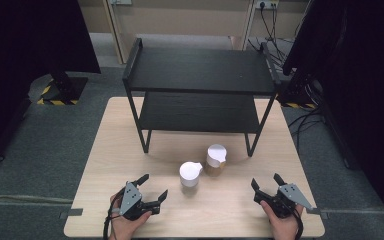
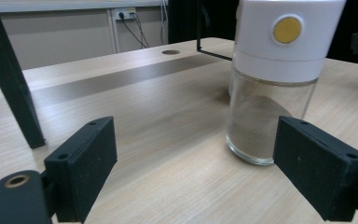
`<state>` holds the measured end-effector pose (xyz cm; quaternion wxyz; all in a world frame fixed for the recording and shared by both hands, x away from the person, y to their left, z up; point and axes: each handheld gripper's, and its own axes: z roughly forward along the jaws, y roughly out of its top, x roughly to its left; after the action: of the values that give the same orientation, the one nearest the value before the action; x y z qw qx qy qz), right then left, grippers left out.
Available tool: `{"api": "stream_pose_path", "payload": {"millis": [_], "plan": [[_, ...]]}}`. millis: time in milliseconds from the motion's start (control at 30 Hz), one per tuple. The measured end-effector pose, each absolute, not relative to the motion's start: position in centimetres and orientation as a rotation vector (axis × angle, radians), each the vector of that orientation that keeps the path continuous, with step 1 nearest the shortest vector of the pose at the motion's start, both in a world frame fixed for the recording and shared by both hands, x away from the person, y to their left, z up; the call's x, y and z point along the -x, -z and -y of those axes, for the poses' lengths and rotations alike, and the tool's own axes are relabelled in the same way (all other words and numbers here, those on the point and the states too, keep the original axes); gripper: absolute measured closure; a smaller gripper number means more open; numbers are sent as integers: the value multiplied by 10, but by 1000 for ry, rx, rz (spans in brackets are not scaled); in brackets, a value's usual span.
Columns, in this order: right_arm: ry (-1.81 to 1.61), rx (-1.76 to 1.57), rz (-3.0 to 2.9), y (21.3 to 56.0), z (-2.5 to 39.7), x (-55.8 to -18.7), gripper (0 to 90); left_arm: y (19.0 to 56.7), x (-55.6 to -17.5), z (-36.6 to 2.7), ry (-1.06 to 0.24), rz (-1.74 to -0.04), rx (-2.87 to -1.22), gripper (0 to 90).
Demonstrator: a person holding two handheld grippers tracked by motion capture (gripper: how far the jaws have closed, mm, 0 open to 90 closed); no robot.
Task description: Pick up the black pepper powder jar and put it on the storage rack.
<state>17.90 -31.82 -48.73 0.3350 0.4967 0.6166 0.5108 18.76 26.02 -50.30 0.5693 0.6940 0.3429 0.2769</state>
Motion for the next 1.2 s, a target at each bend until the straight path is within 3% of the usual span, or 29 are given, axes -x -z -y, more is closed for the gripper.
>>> {"api": "stream_pose_path", "payload": {"millis": [1200], "plan": [[-1334,-1316,-1620,485,320,-182,104,476,-233,-212,-564,-589,-1629,150]]}}
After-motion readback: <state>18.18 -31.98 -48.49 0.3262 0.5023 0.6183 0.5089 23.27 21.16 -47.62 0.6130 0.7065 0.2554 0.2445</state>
